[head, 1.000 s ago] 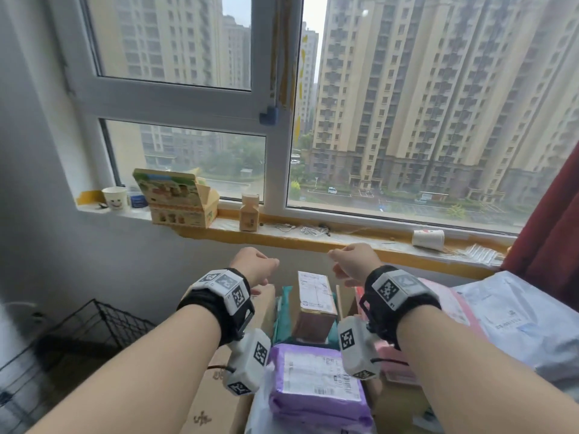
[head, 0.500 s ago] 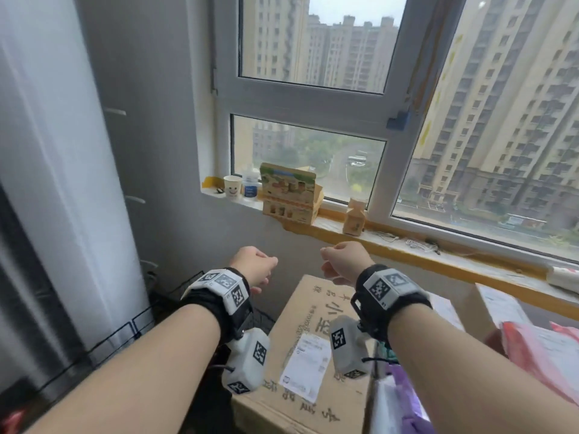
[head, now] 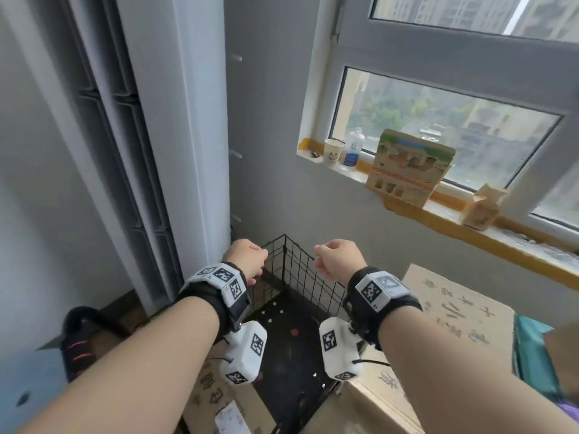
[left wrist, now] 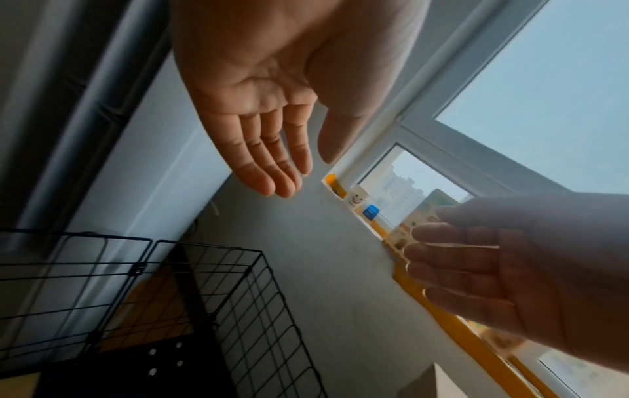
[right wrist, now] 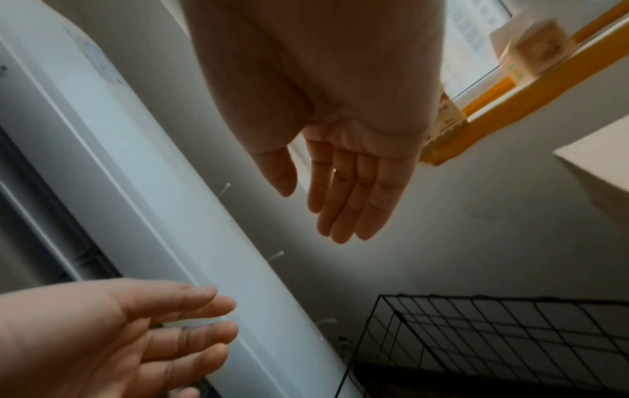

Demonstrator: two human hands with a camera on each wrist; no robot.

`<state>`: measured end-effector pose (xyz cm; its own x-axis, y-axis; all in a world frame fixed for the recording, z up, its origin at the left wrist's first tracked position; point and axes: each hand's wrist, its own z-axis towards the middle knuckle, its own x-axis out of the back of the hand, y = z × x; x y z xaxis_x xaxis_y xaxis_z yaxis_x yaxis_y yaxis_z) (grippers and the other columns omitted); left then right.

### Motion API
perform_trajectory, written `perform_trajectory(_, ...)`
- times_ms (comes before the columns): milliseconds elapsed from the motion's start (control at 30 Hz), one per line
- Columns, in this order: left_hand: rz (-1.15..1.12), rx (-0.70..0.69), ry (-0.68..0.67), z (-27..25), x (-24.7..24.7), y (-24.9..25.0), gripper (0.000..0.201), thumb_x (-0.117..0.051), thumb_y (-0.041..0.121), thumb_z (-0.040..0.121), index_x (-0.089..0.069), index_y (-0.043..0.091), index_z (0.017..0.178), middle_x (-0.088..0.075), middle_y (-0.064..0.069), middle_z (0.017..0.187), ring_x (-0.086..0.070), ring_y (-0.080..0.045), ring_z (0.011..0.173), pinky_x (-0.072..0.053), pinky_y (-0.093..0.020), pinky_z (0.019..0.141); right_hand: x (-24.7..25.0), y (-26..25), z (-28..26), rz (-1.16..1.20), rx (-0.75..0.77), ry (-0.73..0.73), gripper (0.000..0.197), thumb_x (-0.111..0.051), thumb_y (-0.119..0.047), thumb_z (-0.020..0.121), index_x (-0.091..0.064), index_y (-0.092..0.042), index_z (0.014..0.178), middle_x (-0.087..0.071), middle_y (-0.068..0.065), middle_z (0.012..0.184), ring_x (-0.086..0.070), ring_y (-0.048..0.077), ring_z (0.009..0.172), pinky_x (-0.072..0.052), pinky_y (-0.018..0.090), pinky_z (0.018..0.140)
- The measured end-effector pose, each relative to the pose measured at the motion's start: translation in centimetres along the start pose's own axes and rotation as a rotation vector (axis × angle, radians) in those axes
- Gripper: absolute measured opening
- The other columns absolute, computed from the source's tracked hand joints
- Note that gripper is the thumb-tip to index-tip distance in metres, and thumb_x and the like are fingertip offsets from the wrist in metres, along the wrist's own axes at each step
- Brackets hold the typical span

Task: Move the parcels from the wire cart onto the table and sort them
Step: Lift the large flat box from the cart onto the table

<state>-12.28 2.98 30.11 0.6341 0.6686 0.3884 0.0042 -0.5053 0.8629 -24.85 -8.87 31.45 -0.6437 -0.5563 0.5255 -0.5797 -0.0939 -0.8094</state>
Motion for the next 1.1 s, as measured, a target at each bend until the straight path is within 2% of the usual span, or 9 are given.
perform_trajectory(167,-0.059,0.112,0.074,4.3,1.7,-4.2,0.018,-0.047,0.016,0.090,-0.063,0.014,0.081,-0.062,-0.007,0.070,-0.057,-0.021,0.062,-0.047,-0.026,0.053,-5.0,0.0,3.0,-0.015,-0.040,-0.092,0.013,-0.054,-0.024,0.094,-0.059,-0.016,0.086,-0.067,0.003,0.074,-0.060,0.016,0.063,-0.054,0.029,0.063)
perform_trajectory(333,-0.058,0.221,0.142,8.1,3.2,-8.6,0.024,-0.046,0.014,0.088,-0.062,0.011,0.071,-0.058,-0.008,0.065,-0.054,-0.022,0.058,-0.045,-0.024,0.049,-10.1,1.0,7.4,-0.036,-0.089,-0.222,0.012,-0.054,-0.023,0.094,-0.060,-0.017,0.085,-0.068,0.006,0.077,-0.064,0.018,0.071,-0.058,0.038,0.080)
perform_trajectory(433,-0.093,0.306,0.174,10.3,3.7,-10.8,0.022,-0.048,0.012,0.091,-0.060,0.011,0.073,-0.056,-0.008,0.067,-0.051,-0.019,0.053,-0.043,-0.021,0.046,-12.9,1.8,10.3,-0.091,-0.111,-0.301,0.013,-0.052,-0.022,0.095,-0.059,-0.018,0.084,-0.069,0.006,0.082,-0.066,0.019,0.079,-0.058,0.038,0.082)
perform_trajectory(500,-0.070,0.333,0.214,11.7,4.1,-12.0,0.020,-0.048,0.012,0.092,-0.060,0.011,0.076,-0.059,-0.009,0.073,-0.053,-0.020,0.058,-0.046,-0.024,0.051,-14.5,2.3,12.1,-0.113,-0.125,-0.336,0.011,-0.052,-0.022,0.095,-0.060,-0.017,0.090,-0.070,0.006,0.083,-0.067,0.020,0.081,-0.058,0.038,0.082)
perform_trajectory(667,-0.070,0.414,0.251,14.7,3.9,-16.0,0.030,-0.046,0.010,0.093,-0.056,0.015,0.065,-0.060,-0.011,0.076,-0.056,-0.024,0.067,-0.055,-0.035,0.069,-18.5,4.6,15.5,-0.155,-0.166,-0.405,0.013,-0.051,-0.022,0.095,-0.060,-0.014,0.092,-0.068,0.005,0.081,-0.064,0.019,0.075,-0.056,0.033,0.075)
perform_trajectory(733,-0.115,0.466,0.247,15.7,3.4,-17.9,0.031,-0.046,0.010,0.094,-0.055,0.016,0.064,-0.059,-0.010,0.073,-0.054,-0.022,0.064,-0.052,-0.033,0.066,-20.2,6.1,16.4,-0.184,-0.192,-0.424,0.014,-0.051,-0.023,0.095,-0.060,-0.014,0.090,-0.067,0.005,0.078,-0.064,0.018,0.073,-0.054,0.032,0.072)
perform_trajectory(900,-0.232,0.573,0.195,18.0,1.1,-24.2,0.014,-0.050,0.013,0.095,-0.058,0.013,0.085,-0.058,-0.003,0.075,-0.053,-0.013,0.063,-0.049,-0.028,0.059,-24.7,11.1,18.1,-0.217,-0.281,-0.446,0.014,-0.051,-0.021,0.094,-0.060,-0.013,0.088,-0.065,0.005,0.074,-0.061,0.021,0.069,-0.052,0.030,0.067)
perform_trajectory(1033,-0.300,0.688,0.186,19.7,-1.3,-30.2,0.009,-0.051,0.012,0.095,-0.060,0.011,0.095,-0.056,-0.003,0.073,-0.055,-0.015,0.065,-0.052,-0.034,0.072,-28.5,16.0,19.4,-0.240,-0.369,-0.472,0.016,-0.051,-0.018,0.091,-0.059,-0.015,0.078,-0.065,0.005,0.070,-0.061,0.021,0.065,-0.051,0.031,0.066)
perform_trajectory(1100,-0.309,0.753,0.167,20.7,-2.5,-33.5,0.011,-0.055,0.017,0.090,-0.062,0.009,0.088,-0.058,-0.005,0.072,-0.059,-0.024,0.070,-0.052,-0.037,0.079,-30.4,19.0,19.8,-0.251,-0.421,-0.479,0.018,-0.051,-0.018,0.089,-0.057,-0.016,0.072,-0.065,0.004,0.067,-0.060,0.021,0.062,-0.051,0.030,0.060)
